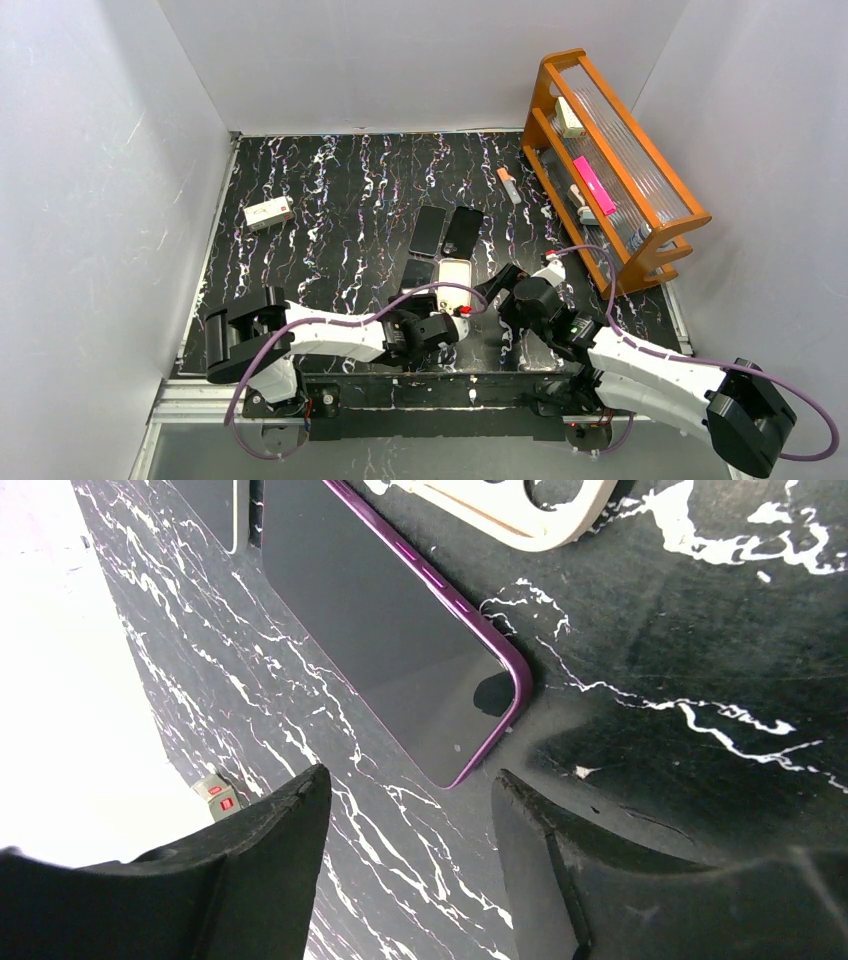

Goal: Take the phone out of the phone case
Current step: Place the phone at the center of the board, then adjust the phone case at the center of the board.

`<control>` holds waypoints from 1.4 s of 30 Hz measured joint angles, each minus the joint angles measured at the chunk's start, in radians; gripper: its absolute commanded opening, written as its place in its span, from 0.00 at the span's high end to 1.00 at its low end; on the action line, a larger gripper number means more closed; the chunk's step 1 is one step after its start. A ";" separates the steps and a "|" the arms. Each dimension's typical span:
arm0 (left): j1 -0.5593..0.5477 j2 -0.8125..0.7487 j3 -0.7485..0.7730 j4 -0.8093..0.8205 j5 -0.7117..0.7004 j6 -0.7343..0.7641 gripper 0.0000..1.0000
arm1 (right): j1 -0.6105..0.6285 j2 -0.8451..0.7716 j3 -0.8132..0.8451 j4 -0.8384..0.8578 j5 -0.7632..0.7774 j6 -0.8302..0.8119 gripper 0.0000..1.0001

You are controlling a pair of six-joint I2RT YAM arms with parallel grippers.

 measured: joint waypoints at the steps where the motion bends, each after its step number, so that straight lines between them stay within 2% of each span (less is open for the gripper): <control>1: 0.001 0.006 0.003 0.000 0.000 -0.001 0.38 | 0.000 0.000 0.000 0.000 -0.001 -0.003 0.02; 10: 0.080 0.005 0.058 -0.001 0.059 -0.045 0.20 | 0.000 -0.011 0.000 0.001 -0.017 -0.055 0.01; 13: 0.150 -0.013 0.065 -0.008 0.107 -0.073 0.18 | -0.001 -0.013 0.000 -0.001 -0.018 -0.082 0.01; 16: 0.212 -0.039 0.076 -0.028 0.165 -0.108 0.12 | -0.001 -0.041 0.001 -0.012 -0.011 -0.124 0.01; 23: 0.427 -0.196 0.103 -0.029 0.362 -0.236 0.10 | -0.006 -0.140 0.063 -0.108 0.064 -0.286 0.01; 29: 0.634 -0.256 0.140 -0.015 0.534 -0.414 0.06 | -0.007 -0.199 0.092 -0.114 0.098 -0.401 0.01; 32: 0.745 -0.279 0.139 -0.020 0.612 -0.520 0.02 | -0.007 -0.143 0.101 -0.097 0.052 -0.417 0.01; 36: 0.885 -0.348 0.122 -0.023 0.692 -0.661 0.02 | -0.007 0.022 0.140 -0.063 -0.033 -0.420 0.01; 42: 0.946 -0.503 0.067 -0.058 0.718 -0.740 0.02 | -0.007 0.277 0.201 0.014 -0.126 -0.400 0.01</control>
